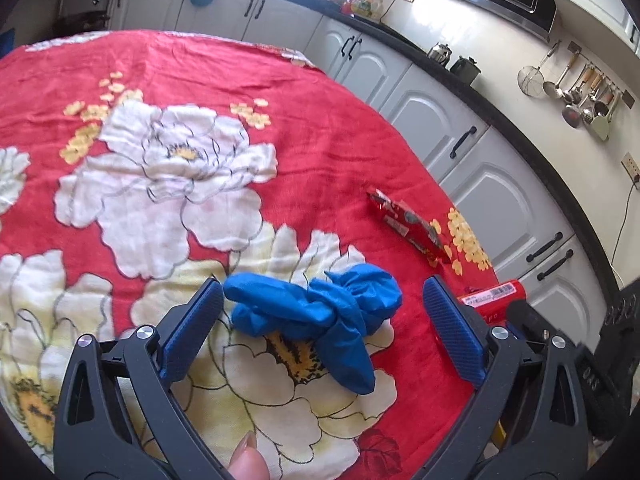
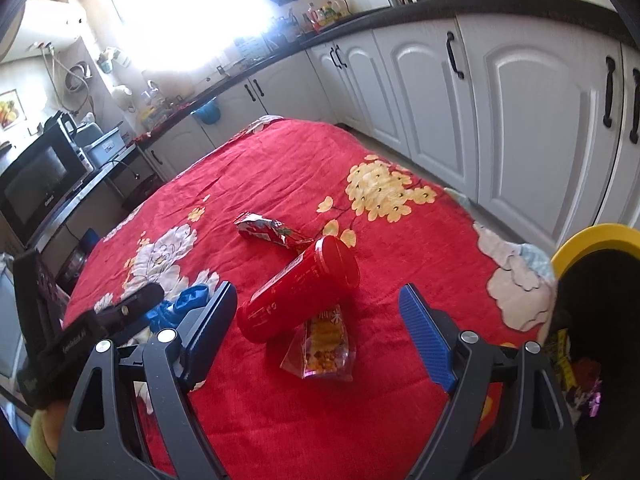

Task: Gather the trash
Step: 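Grasp the blue glove with the left tool while the right tool grasps the red can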

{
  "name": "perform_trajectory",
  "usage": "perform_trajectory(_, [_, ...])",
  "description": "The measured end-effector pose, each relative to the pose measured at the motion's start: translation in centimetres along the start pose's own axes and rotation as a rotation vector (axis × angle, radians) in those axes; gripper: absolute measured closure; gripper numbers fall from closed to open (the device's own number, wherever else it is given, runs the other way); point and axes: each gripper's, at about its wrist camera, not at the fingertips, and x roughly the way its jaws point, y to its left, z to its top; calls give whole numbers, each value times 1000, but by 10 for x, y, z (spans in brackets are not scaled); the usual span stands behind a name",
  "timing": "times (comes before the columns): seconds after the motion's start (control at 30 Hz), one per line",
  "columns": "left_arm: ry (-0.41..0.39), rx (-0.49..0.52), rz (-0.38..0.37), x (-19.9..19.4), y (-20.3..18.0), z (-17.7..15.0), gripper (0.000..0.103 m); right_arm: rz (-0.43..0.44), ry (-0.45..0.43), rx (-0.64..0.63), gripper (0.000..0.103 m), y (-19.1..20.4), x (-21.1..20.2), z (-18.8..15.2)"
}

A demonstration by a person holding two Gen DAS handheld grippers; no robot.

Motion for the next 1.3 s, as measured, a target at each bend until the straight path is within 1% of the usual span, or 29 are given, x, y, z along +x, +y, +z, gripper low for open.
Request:
perform_trajectory(0.2, [9, 7, -5, 5, -1, -3, 12, 48, 18, 49, 37, -7, 8, 4])
perform_trajectory(0.3, [11, 15, -3, 6, -1, -4, 18, 64, 15, 61, 46, -8, 8, 6])
perform_trajectory(0.33, [13, 17, -2, 7, -2, -4, 21, 65, 15, 59, 51, -8, 8, 6])
perform_trajectory(0.37, [13, 17, -1, 7, -2, -4, 24, 68, 13, 53, 54, -7, 8, 6])
perform_trajectory(0.4, [12, 17, 0, 7, -2, -4, 26, 69, 11, 49, 60, -6, 7, 6])
perform_trajectory(0.47, [13, 15, 2, 7, -2, -5, 35, 72, 6, 42, 62, -5, 5, 6])
perform_trajectory(0.5, [13, 14, 3, 7, -2, -5, 38, 74, 0, 39, 63, -5, 4, 6])
perform_trajectory(0.57, [13, 14, 1, 7, -2, -5, 49, 77, -13, 24, 65, -2, 0, 6])
perform_trajectory(0.6, [15, 15, -2, 7, -2, -5, 52, 74, -22, 13, 65, 0, -2, 5])
perform_trajectory(0.67, [19, 18, -9, 8, -2, -5, 69, 74, -33, -14, 67, 6, -7, 5])
perform_trajectory(0.7, [21, 20, -14, 8, -2, -5, 74, 72, -36, -24, 68, 8, -8, 5])
perform_trajectory(0.73, [21, 24, -20, 7, -3, -4, 81, 72, -40, -40, 68, 11, -11, 4])
perform_trajectory(0.77, [22, 28, -26, 7, -4, -4, 85, 71, -41, -51, 69, 13, -13, 3])
perform_trajectory(0.87, [20, 41, -45, 5, -8, -4, 92, 70, -48, -87, 70, 21, -17, 1])
perform_trajectory(0.97, [5, 66, -46, -1, -13, -2, 96, 72, -53, -120, 71, 28, -23, -1])
perform_trajectory(1.17, [-47, 126, -45, -17, -27, 1, 97, 77, -73, -165, 72, 40, -37, -5])
perform_trajectory(1.3, [-77, 161, -49, -27, -38, 2, 97, 77, -86, -172, 72, 42, -48, -6])
